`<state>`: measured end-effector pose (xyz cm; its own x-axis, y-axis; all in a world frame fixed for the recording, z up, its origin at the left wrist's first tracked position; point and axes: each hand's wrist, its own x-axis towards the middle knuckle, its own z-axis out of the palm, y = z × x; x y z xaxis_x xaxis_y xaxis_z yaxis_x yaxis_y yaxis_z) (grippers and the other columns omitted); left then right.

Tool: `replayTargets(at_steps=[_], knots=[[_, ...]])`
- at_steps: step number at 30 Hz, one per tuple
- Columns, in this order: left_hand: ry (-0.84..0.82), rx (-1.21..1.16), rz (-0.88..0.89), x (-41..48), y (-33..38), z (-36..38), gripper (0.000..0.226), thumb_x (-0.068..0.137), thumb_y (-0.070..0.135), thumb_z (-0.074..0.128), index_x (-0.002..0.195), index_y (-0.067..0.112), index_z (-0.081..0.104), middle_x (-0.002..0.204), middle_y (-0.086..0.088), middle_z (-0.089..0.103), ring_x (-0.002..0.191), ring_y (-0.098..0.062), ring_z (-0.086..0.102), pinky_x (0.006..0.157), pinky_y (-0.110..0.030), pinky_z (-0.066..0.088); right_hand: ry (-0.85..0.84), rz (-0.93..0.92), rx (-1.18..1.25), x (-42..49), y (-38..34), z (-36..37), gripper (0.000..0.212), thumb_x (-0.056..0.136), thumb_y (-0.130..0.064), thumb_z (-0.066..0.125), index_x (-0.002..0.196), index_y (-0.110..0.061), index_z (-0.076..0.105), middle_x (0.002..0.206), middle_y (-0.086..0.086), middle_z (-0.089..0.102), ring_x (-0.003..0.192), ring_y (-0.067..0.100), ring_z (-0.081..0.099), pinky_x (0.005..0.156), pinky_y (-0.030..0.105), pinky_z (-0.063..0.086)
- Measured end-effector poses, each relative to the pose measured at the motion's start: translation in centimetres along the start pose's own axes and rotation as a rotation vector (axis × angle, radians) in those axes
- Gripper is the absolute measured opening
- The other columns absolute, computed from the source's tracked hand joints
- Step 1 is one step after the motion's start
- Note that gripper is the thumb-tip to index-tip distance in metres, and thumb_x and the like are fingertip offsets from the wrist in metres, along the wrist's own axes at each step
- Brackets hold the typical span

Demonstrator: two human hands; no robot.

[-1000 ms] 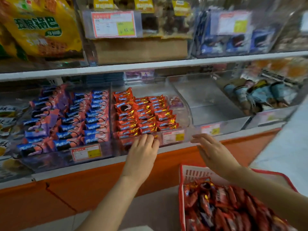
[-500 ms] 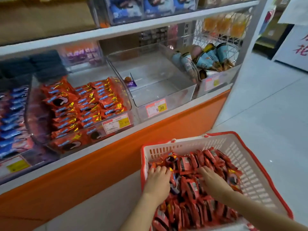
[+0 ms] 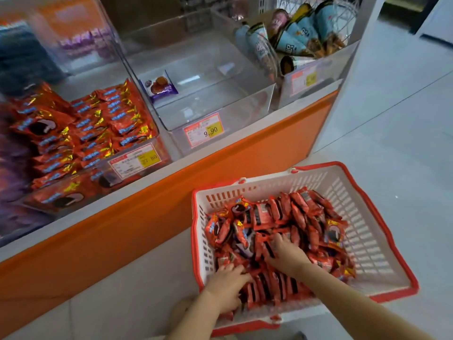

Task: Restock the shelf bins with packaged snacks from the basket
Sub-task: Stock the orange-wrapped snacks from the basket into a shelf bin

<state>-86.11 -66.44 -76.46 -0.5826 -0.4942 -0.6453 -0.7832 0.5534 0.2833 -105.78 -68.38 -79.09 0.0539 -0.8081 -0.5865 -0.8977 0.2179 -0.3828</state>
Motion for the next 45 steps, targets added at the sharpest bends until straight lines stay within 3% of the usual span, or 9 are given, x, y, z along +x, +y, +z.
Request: replayTargets(at_steps=[7, 12, 16, 19, 26, 34, 37, 41, 45], knots=[[0.163, -0.251, -0.077, -0.6, -0.8, -0.4, 0.063, 0.081, 0.000, 0.051, 0.137, 0.024, 0.040, 0.133, 0.000, 0.038, 0.124, -0.022, 0.035, 0.098, -0.042, 0.040, 0.069, -0.005, 0.217, -0.5, 0.2, -1.1, 0.052, 0.089, -0.045, 0.056, 0.131, -0.019, 0.037, 0.119, 0.003, 0.056, 0.103, 0.023, 0.059, 0.085, 0.037, 0.049], [0.418, -0.536, -0.131, -1.4, -1.2, -2.6, 0.051, 0.087, 0.007, 0.053, 0.133, 0.028, 0.043, 0.134, 0.011, 0.035, 0.130, -0.005, 0.027, 0.100, -0.019, 0.029, 0.064, -0.075, 0.407, -1.2, -1.0, -3.5, 0.049, 0.091, -0.031, 0.058, 0.133, -0.017, 0.035, 0.126, -0.002, 0.048, 0.109, 0.018, 0.055, 0.087, 0.028, 0.046], [0.711, -0.747, -0.205, -2.2, -0.9, -4.9, 0.042, 0.086, 0.010, 0.059, 0.122, 0.028, 0.050, 0.122, 0.019, 0.037, 0.118, 0.004, 0.034, 0.086, 0.004, 0.024, -0.018, -0.136, 0.682, -2.5, -3.2, -5.2, 0.036, 0.092, -0.011, 0.056, 0.122, -0.023, 0.040, 0.123, -0.002, 0.051, 0.092, -0.002, 0.056, 0.069, 0.009, 0.045], [0.929, -0.936, -0.202, -2.6, -0.5, -6.2, 0.042, 0.081, 0.006, 0.066, 0.111, 0.032, 0.053, 0.117, 0.017, 0.050, 0.110, 0.011, 0.045, 0.092, -0.002, 0.034, -0.056, -0.161, 0.844, -3.4, -4.9, -5.5, 0.036, 0.091, -0.004, 0.055, 0.121, -0.020, 0.043, 0.118, -0.001, 0.057, 0.087, 0.001, 0.062, 0.066, 0.011, 0.048], [0.929, -1.160, -0.201, -3.9, -0.8, -7.2, 0.048, 0.082, 0.010, 0.068, 0.118, 0.037, 0.052, 0.122, 0.022, 0.054, 0.116, 0.010, 0.046, 0.100, -0.018, 0.040, -0.089, -0.161, 1.020, -4.4, -7.3, -6.1, 0.044, 0.088, -0.012, 0.064, 0.126, -0.024, 0.044, 0.120, -0.006, 0.053, 0.100, 0.008, 0.062, 0.077, 0.018, 0.048], [1.245, -0.980, -0.232, -5.6, -1.9, -9.1, 0.014, 0.086, 0.022, 0.067, 0.096, 0.029, 0.062, 0.098, 0.014, 0.064, 0.096, 0.000, 0.059, 0.086, -0.019, 0.047, -0.094, -0.139, 1.182, -4.1, -9.9, -7.7, 0.028, 0.098, -0.009, 0.042, 0.123, -0.014, 0.053, 0.095, 0.006, 0.065, 0.085, 0.017, 0.067, 0.095, 0.042, 0.051], [1.314, -0.917, -0.242, -6.3, -2.5, -9.8, 0.008, 0.087, 0.029, 0.064, 0.081, 0.024, 0.064, 0.083, 0.009, 0.064, 0.082, -0.001, 0.059, 0.073, -0.010, 0.041, -0.193, -0.136, 1.294, -4.1, -11.1, -8.6, 0.033, 0.099, -0.004, 0.033, 0.120, -0.009, 0.059, 0.111, 0.017, 0.067, 0.100, 0.029, 0.064, 0.095, 0.045, 0.050], [1.313, -0.936, -0.334, -7.4, -3.3, -10.9, 0.026, 0.086, 0.048, 0.051, 0.073, 0.026, 0.057, 0.070, 0.006, 0.063, 0.067, -0.006, 0.061, 0.061, -0.016, 0.045, -0.284, -0.220, 1.248, -4.6, -13.4, -9.7, 0.025, 0.100, -0.012, 0.040, 0.107, -0.007, 0.063, 0.096, 0.008, 0.072, 0.083, 0.018, 0.068, 0.075, 0.028, 0.054], [1.370, -1.028, -0.400, -9.9, -4.2, -12.7, 0.026, 0.093, 0.040, 0.047, 0.076, 0.022, 0.055, 0.070, 0.003, 0.063, 0.067, -0.011, 0.062, 0.060, -0.020, 0.048, -0.172, -0.349, 0.976, -5.2, -15.8, -10.6, 0.023, 0.090, -0.010, 0.060, 0.111, -0.019, 0.063, 0.101, -0.002, 0.072, 0.094, 0.013, 0.068, 0.088, 0.032, 0.051]])
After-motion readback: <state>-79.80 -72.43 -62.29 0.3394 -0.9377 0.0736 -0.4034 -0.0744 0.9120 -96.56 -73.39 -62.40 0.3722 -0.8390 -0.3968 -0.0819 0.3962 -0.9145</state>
